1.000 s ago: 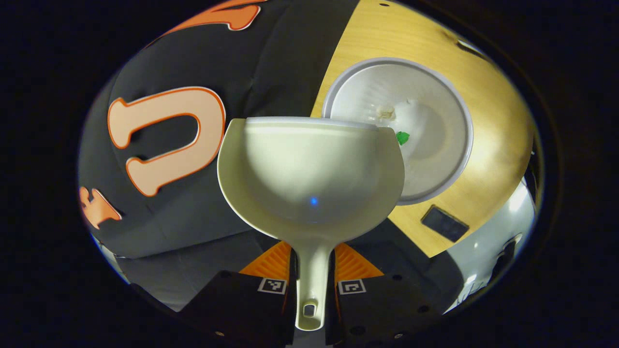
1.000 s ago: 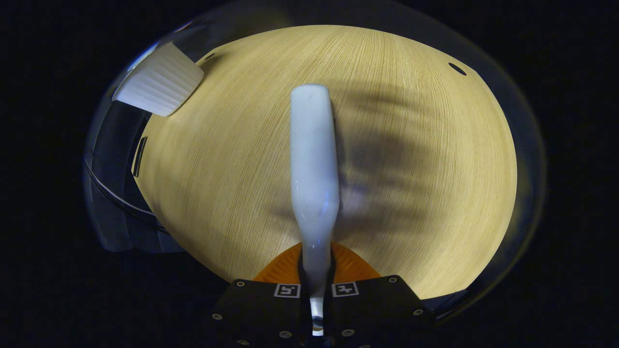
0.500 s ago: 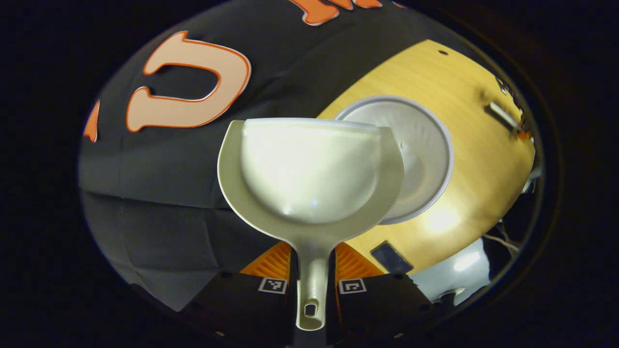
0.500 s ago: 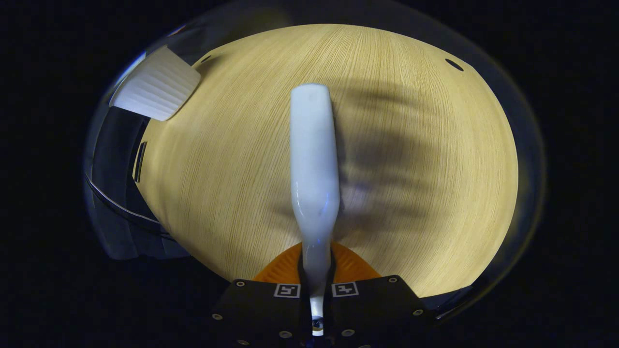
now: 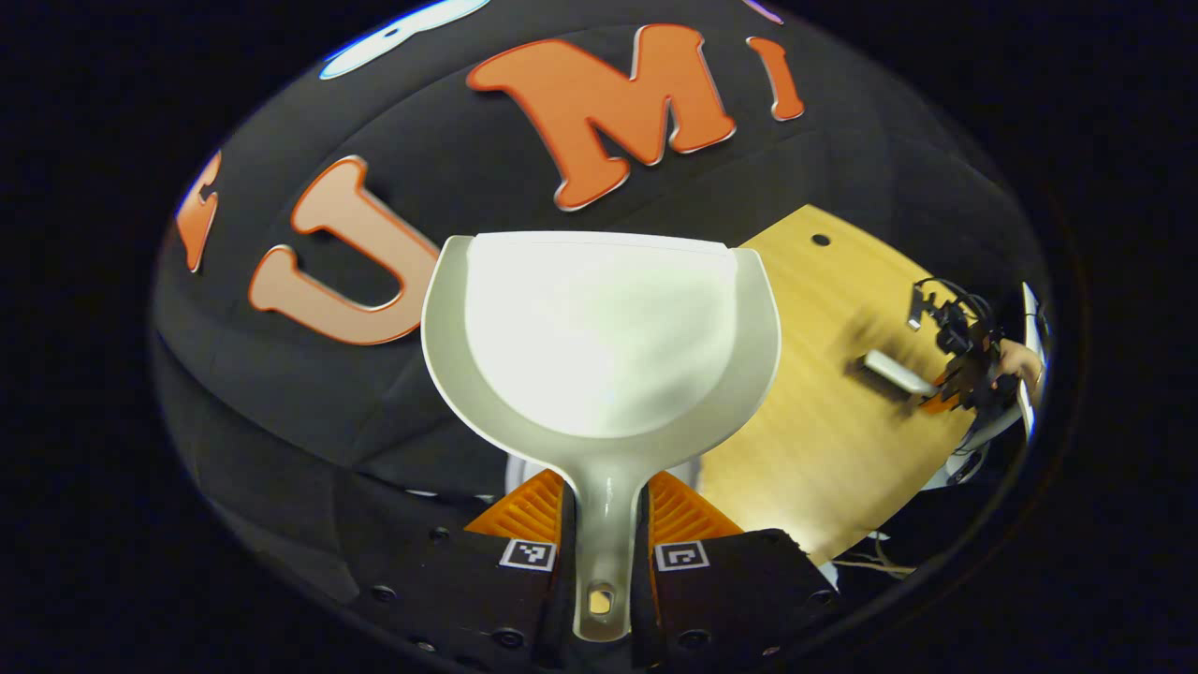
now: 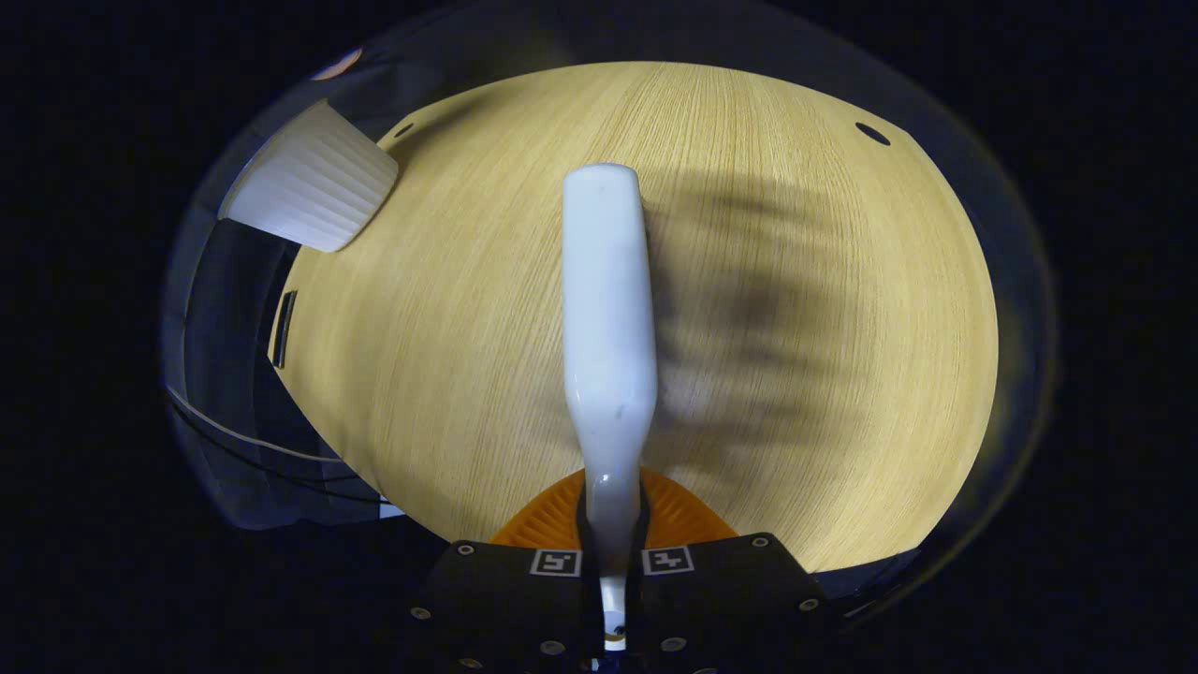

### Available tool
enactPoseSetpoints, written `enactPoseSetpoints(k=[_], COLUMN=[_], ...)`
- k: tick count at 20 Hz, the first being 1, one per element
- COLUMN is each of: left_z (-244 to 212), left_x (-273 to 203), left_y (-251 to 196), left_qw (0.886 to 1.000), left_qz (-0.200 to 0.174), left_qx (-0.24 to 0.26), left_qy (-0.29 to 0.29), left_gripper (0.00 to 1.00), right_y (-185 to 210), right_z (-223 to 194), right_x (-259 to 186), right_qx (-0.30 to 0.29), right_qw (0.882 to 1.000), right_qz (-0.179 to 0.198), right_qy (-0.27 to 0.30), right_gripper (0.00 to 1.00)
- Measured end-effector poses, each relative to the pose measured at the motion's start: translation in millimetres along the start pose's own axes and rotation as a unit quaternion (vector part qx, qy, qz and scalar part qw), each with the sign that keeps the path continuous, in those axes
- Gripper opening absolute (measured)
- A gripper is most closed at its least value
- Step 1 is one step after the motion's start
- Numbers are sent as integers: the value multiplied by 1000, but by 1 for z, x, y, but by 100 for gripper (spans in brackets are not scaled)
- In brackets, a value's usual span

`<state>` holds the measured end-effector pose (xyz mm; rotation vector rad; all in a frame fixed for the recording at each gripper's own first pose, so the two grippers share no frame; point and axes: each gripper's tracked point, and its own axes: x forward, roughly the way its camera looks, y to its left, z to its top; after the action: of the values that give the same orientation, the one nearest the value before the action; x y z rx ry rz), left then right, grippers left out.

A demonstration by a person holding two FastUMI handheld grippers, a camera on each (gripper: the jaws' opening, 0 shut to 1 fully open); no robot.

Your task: Pick up the small broom and dustpan from the desktop, sweep the trash into the dustpan with the broom, and then empty the trash into the garbage bin.

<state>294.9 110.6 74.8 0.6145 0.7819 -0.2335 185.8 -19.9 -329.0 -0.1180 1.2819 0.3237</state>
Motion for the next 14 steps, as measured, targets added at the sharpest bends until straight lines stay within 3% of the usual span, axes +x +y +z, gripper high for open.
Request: enactPoseSetpoints(k=[3,7,8,14], left_z=[1,-16,-29,-121], left_x=[41,95,116,187], left_y=[-61,-169,-196,-252], left_qw=[997,988,985,970], left_qz=[-79,-147,-158,-178], left_qx=[-19,-53,-63,-111], left_qy=[-7,14,24,125], left_gripper=[24,24,24,24], right_y=[-9,-17,-21,-30], right_z=[18,18,17,5], right_x=[-12,-26,-28,-31], right_qx=[7,18,22,48], right_qw=[1000,999,999,998], right_qz=[4,-3,-9,-31], right_qy=[-22,-34,-34,-31], right_gripper=[9,9,9,9])
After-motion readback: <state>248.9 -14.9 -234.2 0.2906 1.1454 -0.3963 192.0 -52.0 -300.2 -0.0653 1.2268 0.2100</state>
